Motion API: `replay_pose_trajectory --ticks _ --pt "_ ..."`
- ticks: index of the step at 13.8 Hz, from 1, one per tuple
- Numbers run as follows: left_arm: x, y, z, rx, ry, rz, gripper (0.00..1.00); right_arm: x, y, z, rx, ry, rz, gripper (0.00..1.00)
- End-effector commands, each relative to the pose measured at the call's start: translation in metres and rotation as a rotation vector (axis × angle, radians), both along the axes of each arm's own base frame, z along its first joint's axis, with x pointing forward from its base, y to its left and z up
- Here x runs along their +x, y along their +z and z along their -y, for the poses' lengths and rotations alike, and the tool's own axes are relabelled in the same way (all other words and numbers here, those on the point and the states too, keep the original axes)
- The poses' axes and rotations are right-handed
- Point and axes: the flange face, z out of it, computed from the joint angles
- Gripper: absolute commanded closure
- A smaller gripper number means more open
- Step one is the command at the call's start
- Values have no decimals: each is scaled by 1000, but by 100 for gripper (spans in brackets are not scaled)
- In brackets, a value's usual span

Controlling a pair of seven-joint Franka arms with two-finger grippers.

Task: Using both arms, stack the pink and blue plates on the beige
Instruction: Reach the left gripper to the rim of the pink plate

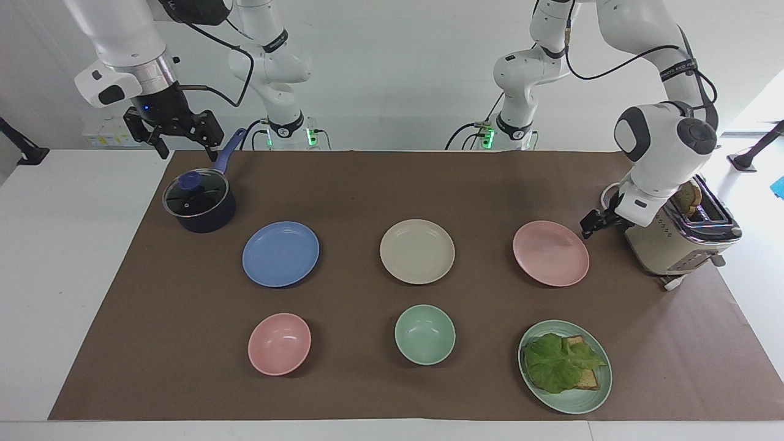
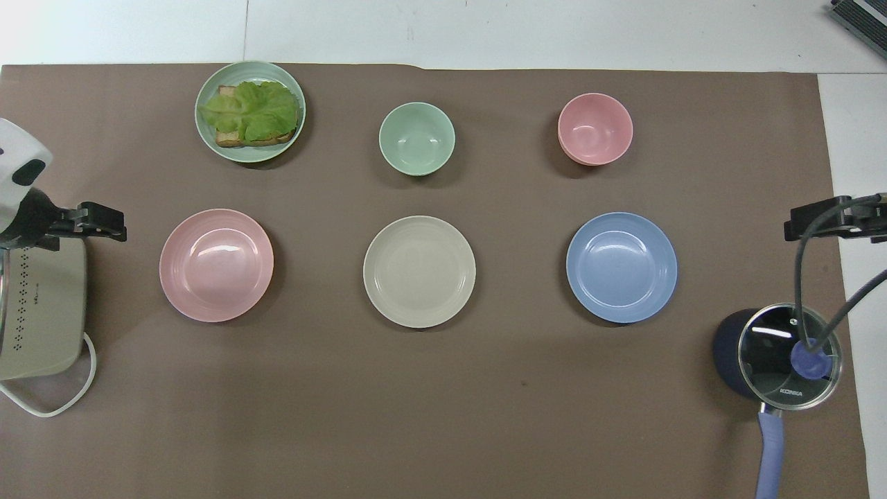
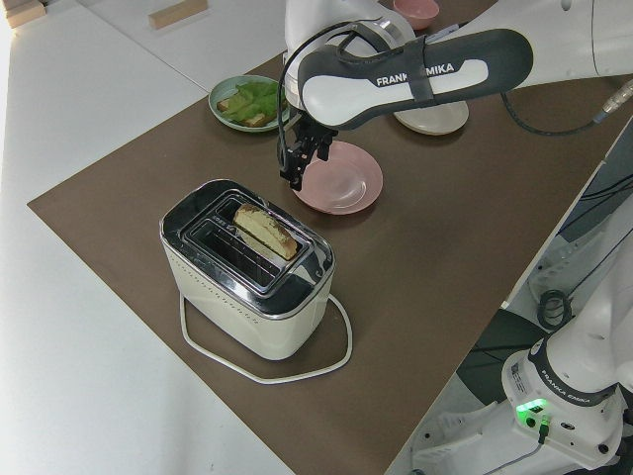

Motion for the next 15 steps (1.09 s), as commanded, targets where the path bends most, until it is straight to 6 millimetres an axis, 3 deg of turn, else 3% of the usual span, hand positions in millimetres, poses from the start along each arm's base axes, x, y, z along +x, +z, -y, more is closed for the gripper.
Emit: replay_pose_trajectory --ticks 1,3,5,6,10,11,15 --pt "-11 -33 -1 -15 12 -26 0 -4 1 0 -5 -4 2 0" --pt "-23 -48 0 -15 22 -34 0 -4 1 0 -5 -4 2 0" --pt "-32 -52 -4 -9 86 -52 0 -4 1 0 -5 -4 2 0" --pt "-34 -54 -4 -8 98 -60 12 -4 1 0 -5 -4 2 0" --pt "-32 -54 0 -1 196 -57 88 -4 1 0 -5 -3 2 0" --pt "-32 -54 1 -2 200 -57 99 -4 1 0 -5 -3 2 0" --pt "-31 -51 0 -30 229 -60 100 -5 1 4 -5 -11 2 0"
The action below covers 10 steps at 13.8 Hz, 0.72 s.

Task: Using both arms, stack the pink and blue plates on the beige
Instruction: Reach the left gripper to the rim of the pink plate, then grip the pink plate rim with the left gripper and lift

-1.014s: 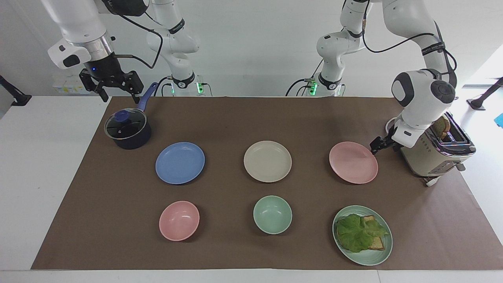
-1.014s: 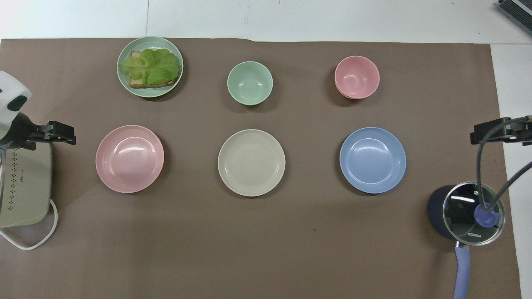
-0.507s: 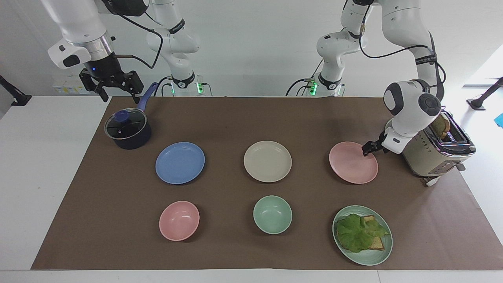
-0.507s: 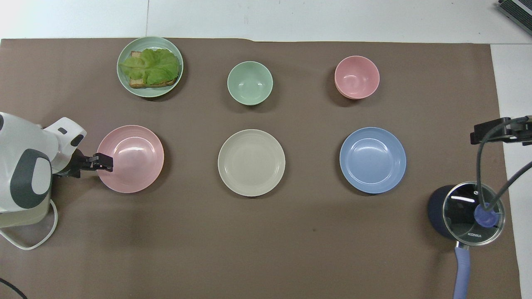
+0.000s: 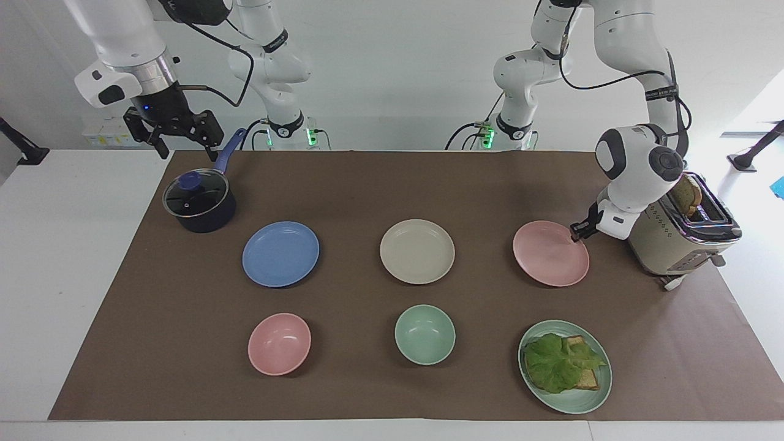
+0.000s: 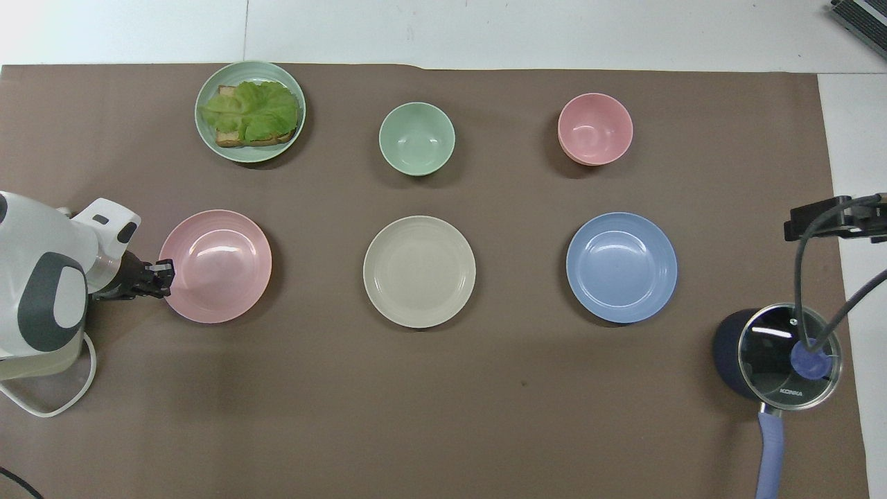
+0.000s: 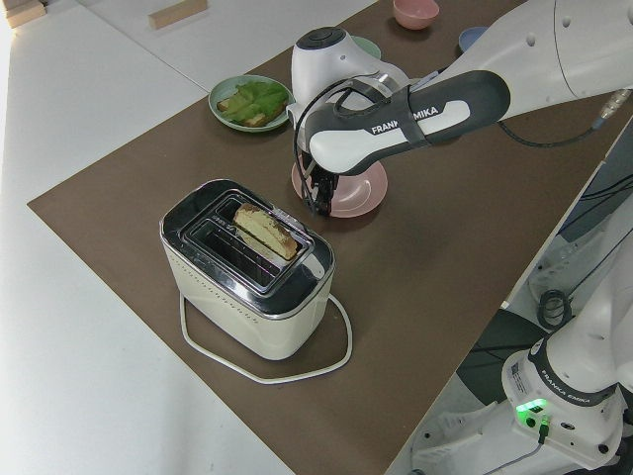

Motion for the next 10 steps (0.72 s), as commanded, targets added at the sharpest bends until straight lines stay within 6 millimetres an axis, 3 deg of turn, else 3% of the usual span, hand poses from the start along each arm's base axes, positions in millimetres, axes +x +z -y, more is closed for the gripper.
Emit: replay_pose_trajectory --ticks 1,3,8,9,10 --pt "-6 5 -2 -38 53 -2 100 -5 1 3 -5 -10 1 0" --pt "1 22 -1 -52 43 -53 100 -5 1 4 -4 -10 1 0" --pt "28 117 26 -167 122 -88 100 -4 2 4 -5 -12 12 0" --pt "28 122 44 -165 141 -100 100 -4 2 4 -5 -12 12 0" --pt "27 123 74 -157 141 -107 100 -4 2 4 -5 -12 10 0"
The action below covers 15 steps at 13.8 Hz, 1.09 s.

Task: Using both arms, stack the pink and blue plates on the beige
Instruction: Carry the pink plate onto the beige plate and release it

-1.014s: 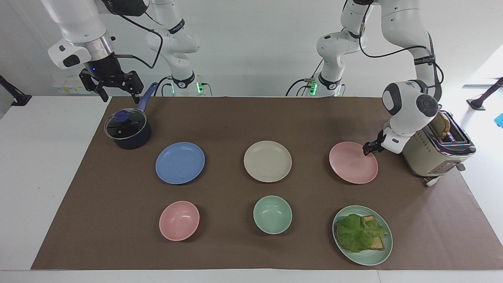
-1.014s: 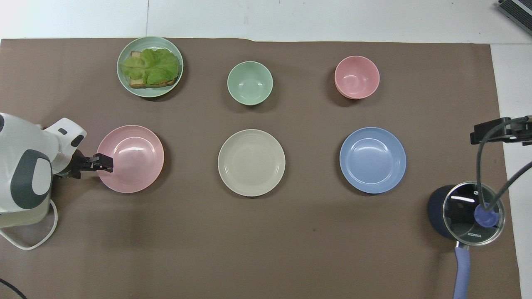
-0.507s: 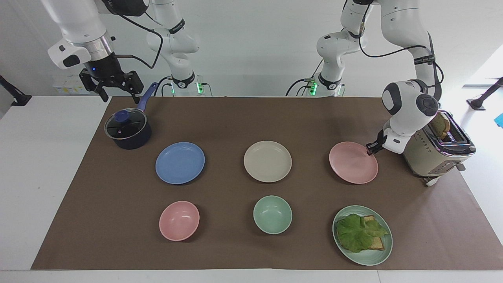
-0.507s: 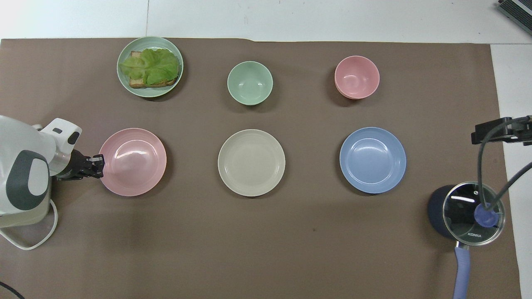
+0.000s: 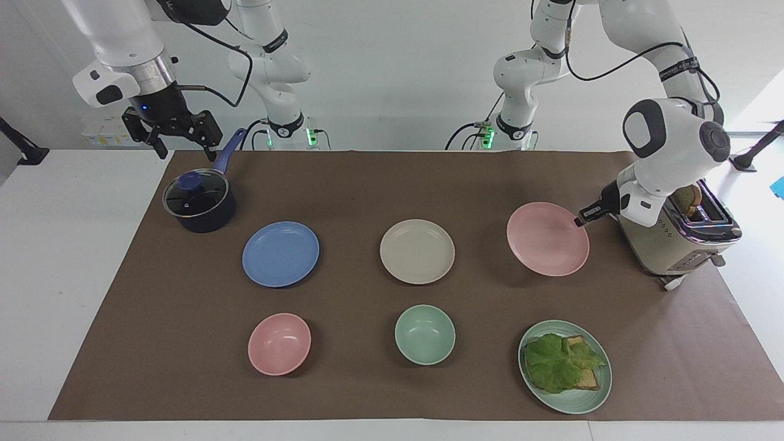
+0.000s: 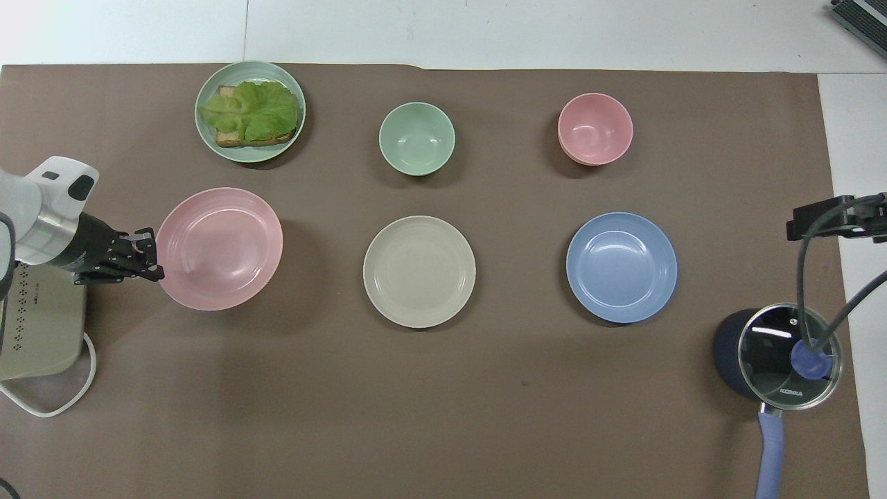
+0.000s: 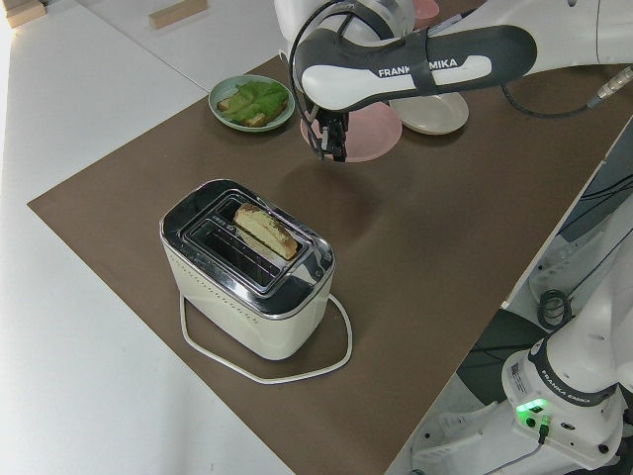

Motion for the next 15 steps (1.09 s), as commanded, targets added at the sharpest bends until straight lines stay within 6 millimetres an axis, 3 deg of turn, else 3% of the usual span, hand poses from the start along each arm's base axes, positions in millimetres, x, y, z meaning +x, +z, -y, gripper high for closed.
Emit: replay_pose_trajectory --ticks 1,6,8,11,13,15 --pt "-2 8 69 8 32 -34 100 -4 2 2 -5 -9 9 0" --pt "-21 16 194 -35 48 23 100 -4 2 2 -5 -6 9 0" --pt "-33 5 239 -34 73 54 100 -4 1 2 -5 -6 3 0" --pt "-49 -26 267 -36 47 80 100 -5 1 7 -5 -15 3 0" --pt "-53 -57 266 -38 69 109 100 -4 1 8 -5 -18 3 0" --pt "-59 -78 278 -38 55 105 100 -4 1 7 -5 -23 8 0"
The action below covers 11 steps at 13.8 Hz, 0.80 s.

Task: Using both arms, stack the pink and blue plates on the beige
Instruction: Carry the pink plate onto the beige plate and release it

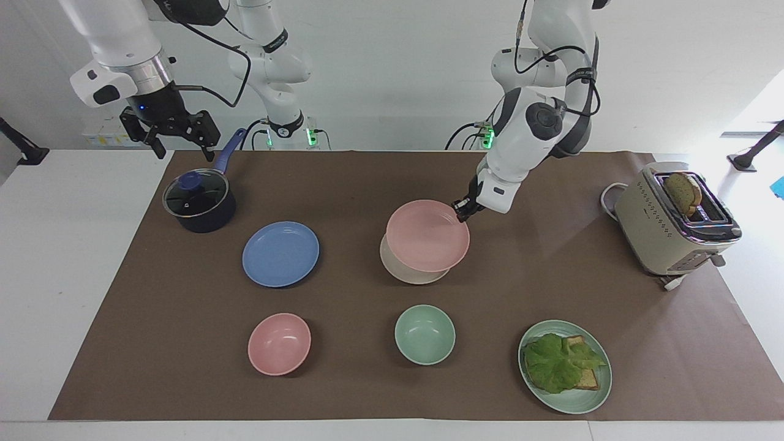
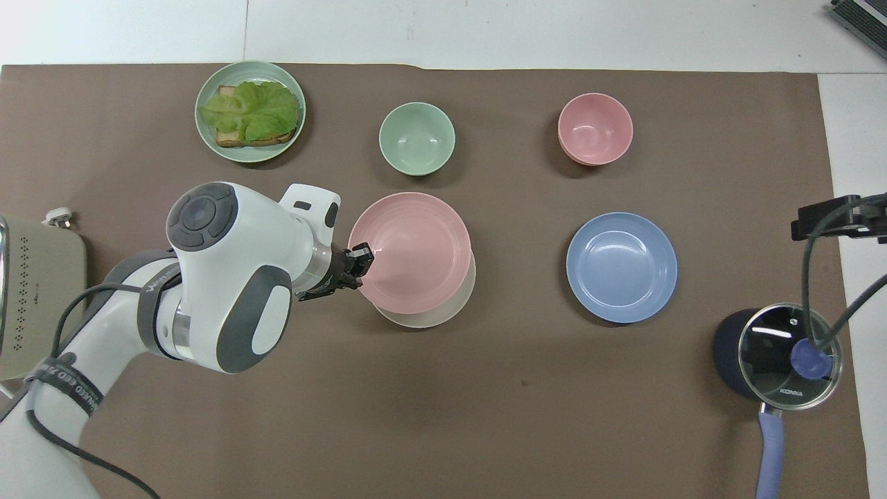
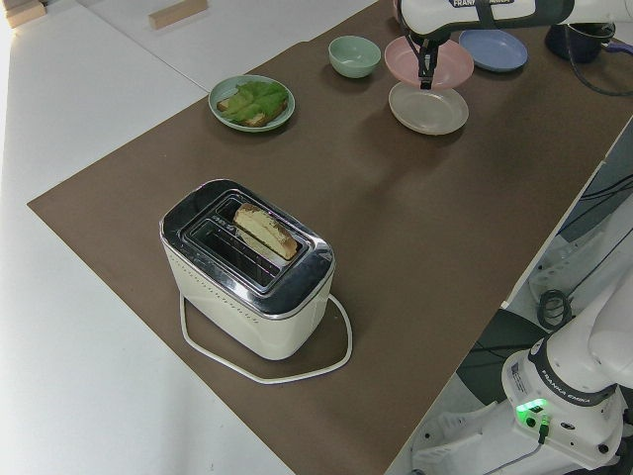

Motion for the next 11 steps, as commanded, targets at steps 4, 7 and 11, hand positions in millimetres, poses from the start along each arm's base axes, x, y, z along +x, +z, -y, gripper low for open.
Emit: replay_pose_trajectory --ticks 4,7,11 --pt "-5 -19 4 -13 11 8 70 -4 1 1 -5 -15 6 0" --pt "-5 -18 5 -13 -4 5 0 -6 0 1 -5 -15 5 0" --pt "19 19 -42 32 -94 -8 0 -7 -2 1 -5 -17 0 0"
